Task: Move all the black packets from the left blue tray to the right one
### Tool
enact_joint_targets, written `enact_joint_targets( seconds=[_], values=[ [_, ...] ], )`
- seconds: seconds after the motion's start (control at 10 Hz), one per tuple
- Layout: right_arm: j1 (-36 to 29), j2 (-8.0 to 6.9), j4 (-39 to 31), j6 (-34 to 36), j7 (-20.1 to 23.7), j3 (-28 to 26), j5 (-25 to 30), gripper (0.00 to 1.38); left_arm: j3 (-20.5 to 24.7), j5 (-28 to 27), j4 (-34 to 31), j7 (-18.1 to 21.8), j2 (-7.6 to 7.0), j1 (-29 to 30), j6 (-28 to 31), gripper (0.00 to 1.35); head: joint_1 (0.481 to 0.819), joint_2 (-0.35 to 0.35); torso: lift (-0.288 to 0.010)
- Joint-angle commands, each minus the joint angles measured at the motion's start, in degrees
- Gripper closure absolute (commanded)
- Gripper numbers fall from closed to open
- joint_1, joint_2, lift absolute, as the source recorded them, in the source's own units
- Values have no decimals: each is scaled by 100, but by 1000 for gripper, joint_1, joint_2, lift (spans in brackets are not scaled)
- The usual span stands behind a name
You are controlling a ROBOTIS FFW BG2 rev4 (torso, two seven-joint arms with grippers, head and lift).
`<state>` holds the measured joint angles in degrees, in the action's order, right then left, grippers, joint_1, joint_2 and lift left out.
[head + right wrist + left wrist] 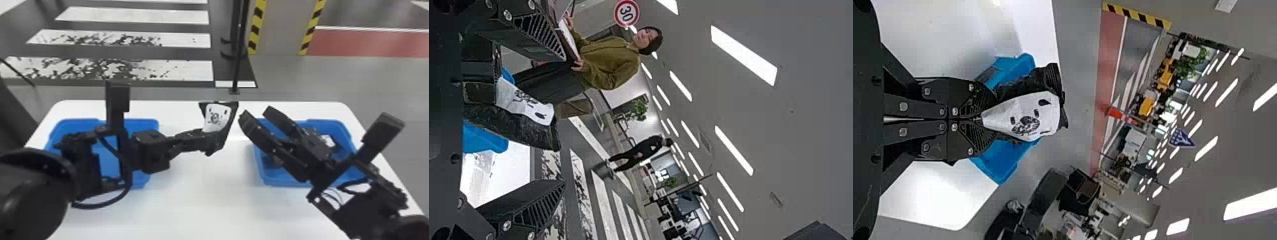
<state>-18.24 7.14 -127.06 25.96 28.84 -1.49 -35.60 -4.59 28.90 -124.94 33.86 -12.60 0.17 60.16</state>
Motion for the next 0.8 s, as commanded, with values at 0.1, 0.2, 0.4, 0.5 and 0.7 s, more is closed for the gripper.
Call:
enact_joint_targets(
  seconds=[0.1,0.2,0.4,0.5,0.7],
  values=[
    [488,85,577,33,-1,91,224,153,-341,207,0,-2,-23,-116,-82,1207,695,-86,-140],
    [643,121,774,33,-1,91,212,153,-410,264,0,-2,-32,-130,-96,1205,695,-102,-140],
    [840,147,957,146,175,103,155,421,-478,298,0,-11,-32,-144,-96,1207,695,-127,-140],
    [882,156,1027,188,219,137,30,1128,-478,298,0,-20,-32,-144,-96,1205,695,-129,-140],
    [784,138,1013,188,245,206,-199,1286,-444,287,0,-38,-32,-130,-110,1205,695,-123,-140]
  ],
)
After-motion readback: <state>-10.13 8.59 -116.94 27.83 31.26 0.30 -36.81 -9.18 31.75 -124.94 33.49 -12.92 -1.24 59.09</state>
